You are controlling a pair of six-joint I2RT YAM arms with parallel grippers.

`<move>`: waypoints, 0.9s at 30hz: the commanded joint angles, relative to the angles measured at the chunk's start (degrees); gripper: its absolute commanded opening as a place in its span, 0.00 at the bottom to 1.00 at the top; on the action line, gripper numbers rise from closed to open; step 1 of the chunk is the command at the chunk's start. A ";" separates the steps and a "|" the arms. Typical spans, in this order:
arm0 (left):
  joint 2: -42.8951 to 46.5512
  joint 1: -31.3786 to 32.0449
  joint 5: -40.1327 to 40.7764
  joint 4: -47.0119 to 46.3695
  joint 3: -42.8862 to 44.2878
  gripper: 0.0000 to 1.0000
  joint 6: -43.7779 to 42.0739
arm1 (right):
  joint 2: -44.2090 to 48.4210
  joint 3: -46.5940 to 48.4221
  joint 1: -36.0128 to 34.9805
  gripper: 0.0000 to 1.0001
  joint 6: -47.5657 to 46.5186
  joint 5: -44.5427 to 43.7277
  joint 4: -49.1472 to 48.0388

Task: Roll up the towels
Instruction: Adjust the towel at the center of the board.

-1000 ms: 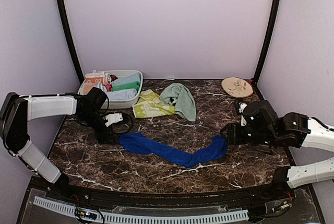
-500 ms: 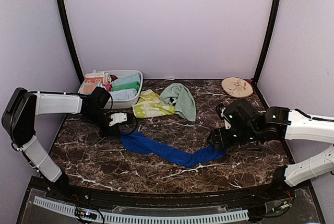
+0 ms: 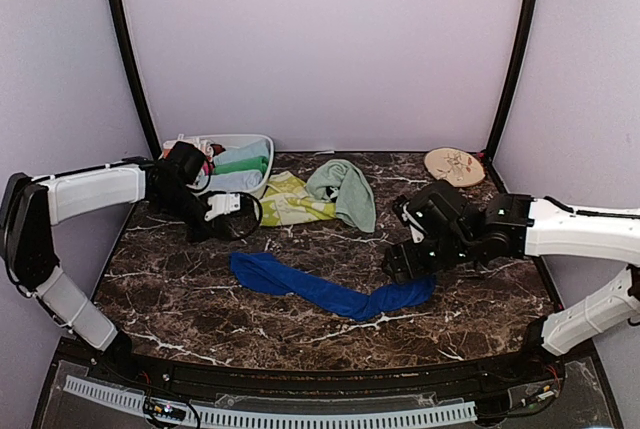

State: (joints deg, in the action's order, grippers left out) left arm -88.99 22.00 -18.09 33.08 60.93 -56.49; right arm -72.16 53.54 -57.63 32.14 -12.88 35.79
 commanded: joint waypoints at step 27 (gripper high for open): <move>-6.99 -0.29 -6.22 -4.90 -2.13 0.50 -3.91 | -3.43 -9.83 2.38 0.79 8.31 1.10 -7.61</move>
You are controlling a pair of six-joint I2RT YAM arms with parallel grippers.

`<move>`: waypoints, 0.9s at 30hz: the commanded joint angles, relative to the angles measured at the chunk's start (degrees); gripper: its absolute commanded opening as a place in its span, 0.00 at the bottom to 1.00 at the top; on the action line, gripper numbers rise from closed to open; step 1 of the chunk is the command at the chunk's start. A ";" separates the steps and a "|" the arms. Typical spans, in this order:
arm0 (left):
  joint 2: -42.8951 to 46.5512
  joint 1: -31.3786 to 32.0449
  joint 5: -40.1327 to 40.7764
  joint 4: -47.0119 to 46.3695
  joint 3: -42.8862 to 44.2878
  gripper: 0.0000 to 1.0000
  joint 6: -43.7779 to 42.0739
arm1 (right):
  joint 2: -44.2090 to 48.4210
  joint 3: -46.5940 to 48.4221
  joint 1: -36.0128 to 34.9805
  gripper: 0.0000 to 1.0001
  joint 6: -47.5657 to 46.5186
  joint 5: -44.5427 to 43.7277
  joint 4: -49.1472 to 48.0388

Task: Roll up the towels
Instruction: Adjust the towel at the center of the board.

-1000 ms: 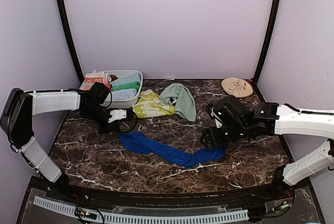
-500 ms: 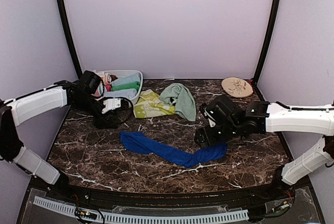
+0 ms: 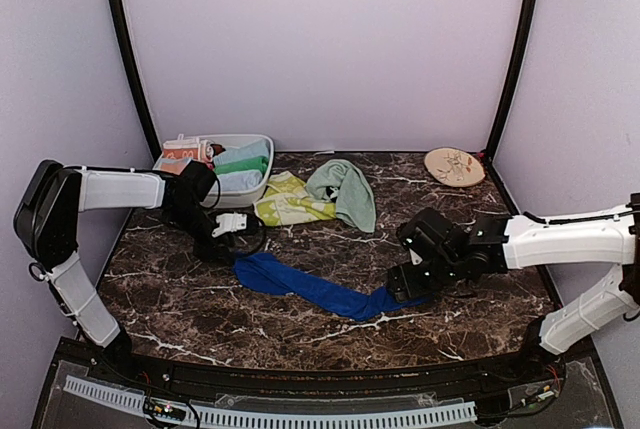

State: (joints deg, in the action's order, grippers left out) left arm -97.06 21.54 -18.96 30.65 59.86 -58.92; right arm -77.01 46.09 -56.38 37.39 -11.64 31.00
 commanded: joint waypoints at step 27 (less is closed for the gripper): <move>21.81 4.41 -2.13 17.00 14.22 0.00 4.42 | 0.82 1.25 8.11 0.81 1.37 -6.86 0.60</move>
State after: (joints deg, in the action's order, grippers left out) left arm -80.18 25.06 -22.74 39.27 71.77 -55.20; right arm -73.82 45.52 -49.54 41.01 -17.47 33.43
